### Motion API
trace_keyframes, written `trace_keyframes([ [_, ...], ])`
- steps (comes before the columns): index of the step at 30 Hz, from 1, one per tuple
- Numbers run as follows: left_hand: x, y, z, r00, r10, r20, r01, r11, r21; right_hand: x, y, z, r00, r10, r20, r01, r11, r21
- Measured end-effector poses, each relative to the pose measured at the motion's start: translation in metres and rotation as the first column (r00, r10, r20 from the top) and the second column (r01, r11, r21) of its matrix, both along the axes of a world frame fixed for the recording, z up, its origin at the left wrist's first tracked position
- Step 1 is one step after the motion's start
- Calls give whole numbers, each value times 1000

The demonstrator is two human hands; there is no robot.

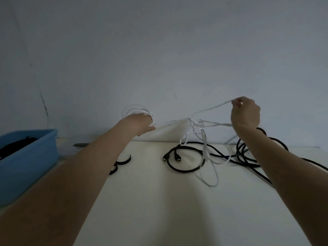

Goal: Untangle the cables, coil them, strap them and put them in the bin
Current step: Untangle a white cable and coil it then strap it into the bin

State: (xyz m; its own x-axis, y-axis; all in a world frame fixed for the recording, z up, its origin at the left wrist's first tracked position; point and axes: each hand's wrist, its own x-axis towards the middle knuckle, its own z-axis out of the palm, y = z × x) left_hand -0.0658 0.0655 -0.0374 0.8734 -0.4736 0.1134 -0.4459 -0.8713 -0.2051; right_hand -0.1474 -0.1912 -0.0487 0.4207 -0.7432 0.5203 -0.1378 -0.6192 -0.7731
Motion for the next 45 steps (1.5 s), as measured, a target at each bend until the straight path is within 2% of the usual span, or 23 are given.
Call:
trace_keyframes([
  [3, 8, 18, -4, 999, 40, 34, -39, 999, -26, -2, -2, 6, 995, -59, -79, 38, 969, -245],
  [6, 11, 30, -16, 987, 161, -7, -161, 987, -4, -1, -2, 12, 989, -96, -114, 47, 926, -376],
  [8, 10, 30, -23, 978, 193, -79, -193, 981, 7, 4, 1, 12, 982, -106, -157, 32, 909, -415],
  [10, 14, 26, -27, 970, 150, -190, -158, 987, -27, 14, 2, 11, 964, -69, -255, -31, 929, -368],
  [13, 16, 17, -28, 913, 17, -408, -153, 940, -305, 29, 3, 7, 863, 94, -496, -201, 965, -167],
  [16, 6, 0, -15, 836, -211, -506, -138, 812, -567, 33, 16, 7, 767, 209, -607, -374, 914, -159],
  [17, 2, -5, -8, 802, -292, -521, -130, 766, -630, 30, 25, 10, 755, 317, -575, -476, 867, -147],
  [18, -2, -11, -3, 757, -371, -538, -126, 725, -677, 25, 36, 14, 699, 502, -510, -607, 793, -51],
  [19, -7, -15, 4, 703, -444, -555, -129, 689, -714, 18, 49, 18, 567, 706, -424, -739, 664, 117],
  [20, -11, -20, 9, 653, -502, -567, -138, 657, -741, 9, 61, 21, 388, 859, -335, -828, 484, 283],
  [21, -15, -23, 13, 608, -546, -576, -159, 628, -762, 3, 69, 23, 230, 932, -281, -856, 331, 398],
  [22, -17, -24, 17, 571, -575, -586, -184, 605, -774, -1, 73, 24, 127, 961, -247, -856, 232, 463],
  [23, -18, -23, 19, 542, -595, -594, -205, 592, -780, -2, 73, 23, 74, 969, -234, -851, 184, 493],
  [25, -16, -14, 22, 519, -605, -603, -213, 592, -777, -6, 64, 19, 106, 961, -254, -845, 222, 487],
  [28, -14, 4, 19, 489, -574, -657, -233, 639, -733, -9, 43, 14, 292, 918, -268, -854, 376, 360],
  [30, -19, 4, 14, 371, -589, -718, -293, 660, -692, -8, 36, 15, 394, 907, -147, -875, 419, 241],
  [32, -31, -4, 13, 217, -673, -707, -281, 651, -705, -5, 40, 19, 467, 883, -41, -877, 469, 103],
  [35, -46, -18, 21, 10, -850, -526, -259, 506, -823, 1, 52, 18, 604, 791, -98, -797, 599, -77],
  [37, -47, -23, 27, -42, -921, -386, -308, 380, -872, 4, 61, 10, 639, 749, -173, -767, 637, -75],
  [40, -44, -30, 29, -1, -953, -302, -279, 291, -915, 5, 71, -6, 573, 737, -358, -781, 623, 35],
  [42, -41, -35, 28, 42, -971, -236, -336, 209, -918, 7, 74, -18, 533, 628, -567, -781, 623, -43],
  [43, -42, -38, 30, 95, -977, -190, -389, 139, -911, 6, 75, -22, 536, 563, -629, -775, 624, -102],
  [45, -44, -43, 34, 321, -944, -80, -483, -91, -871, 4, 79, -24, 552, 517, -655, -769, 620, -158],
])
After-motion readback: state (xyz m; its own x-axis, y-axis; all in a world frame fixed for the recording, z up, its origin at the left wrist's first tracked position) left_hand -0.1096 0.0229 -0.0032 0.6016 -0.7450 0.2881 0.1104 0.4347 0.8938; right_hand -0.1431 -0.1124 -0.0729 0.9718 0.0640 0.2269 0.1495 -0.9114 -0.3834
